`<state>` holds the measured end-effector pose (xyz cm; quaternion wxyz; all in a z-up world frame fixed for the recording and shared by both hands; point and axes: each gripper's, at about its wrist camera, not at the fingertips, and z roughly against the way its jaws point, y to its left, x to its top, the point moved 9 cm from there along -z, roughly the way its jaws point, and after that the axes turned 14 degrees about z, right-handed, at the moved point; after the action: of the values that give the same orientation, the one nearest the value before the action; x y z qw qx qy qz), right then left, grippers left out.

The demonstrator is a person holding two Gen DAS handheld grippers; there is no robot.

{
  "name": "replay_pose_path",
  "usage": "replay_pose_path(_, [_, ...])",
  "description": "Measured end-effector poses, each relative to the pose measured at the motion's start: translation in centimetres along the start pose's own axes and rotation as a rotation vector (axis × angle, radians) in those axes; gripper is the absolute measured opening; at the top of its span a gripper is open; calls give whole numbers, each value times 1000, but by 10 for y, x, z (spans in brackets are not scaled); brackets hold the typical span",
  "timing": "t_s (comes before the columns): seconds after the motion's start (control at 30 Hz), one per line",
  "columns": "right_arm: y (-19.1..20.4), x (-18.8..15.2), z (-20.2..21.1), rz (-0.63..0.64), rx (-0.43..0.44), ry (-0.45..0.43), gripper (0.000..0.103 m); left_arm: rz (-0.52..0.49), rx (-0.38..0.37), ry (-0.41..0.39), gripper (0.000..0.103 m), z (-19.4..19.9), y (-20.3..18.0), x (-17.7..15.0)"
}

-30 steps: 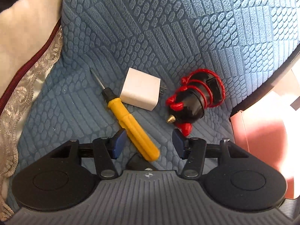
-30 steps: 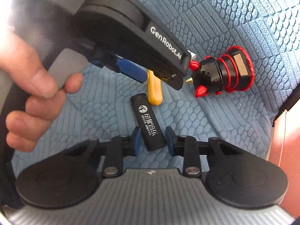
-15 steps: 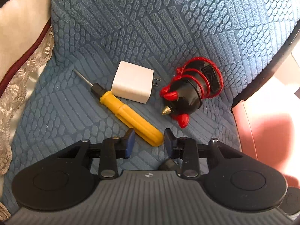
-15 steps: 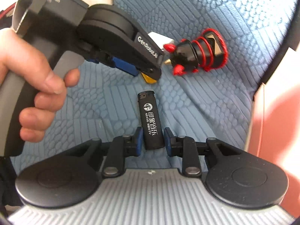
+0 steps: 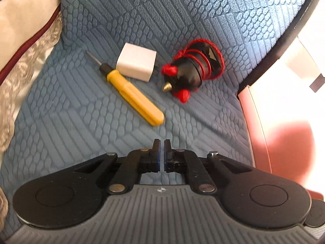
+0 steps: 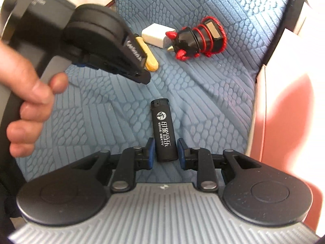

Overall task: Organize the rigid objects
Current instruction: 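Lift the black lighter with the right gripper while the left gripper hovers near the screwdriver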

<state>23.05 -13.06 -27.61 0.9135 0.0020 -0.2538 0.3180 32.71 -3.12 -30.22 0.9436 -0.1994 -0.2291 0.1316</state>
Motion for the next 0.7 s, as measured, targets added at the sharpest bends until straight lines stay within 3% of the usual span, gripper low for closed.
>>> replay_pose_path(0.47, [11,-19,21,-37,-17,-8,27,137,-78,-3,4,26,16,-11])
replay_pose_path(0.6, [11,-15,23,-61,-6,-26,27,144,-47,0,4,26,18,-7])
replay_pose_path(0.7, [12,-16,18,-82,24,-12,27,163,-71,13,5,22,16,-3])
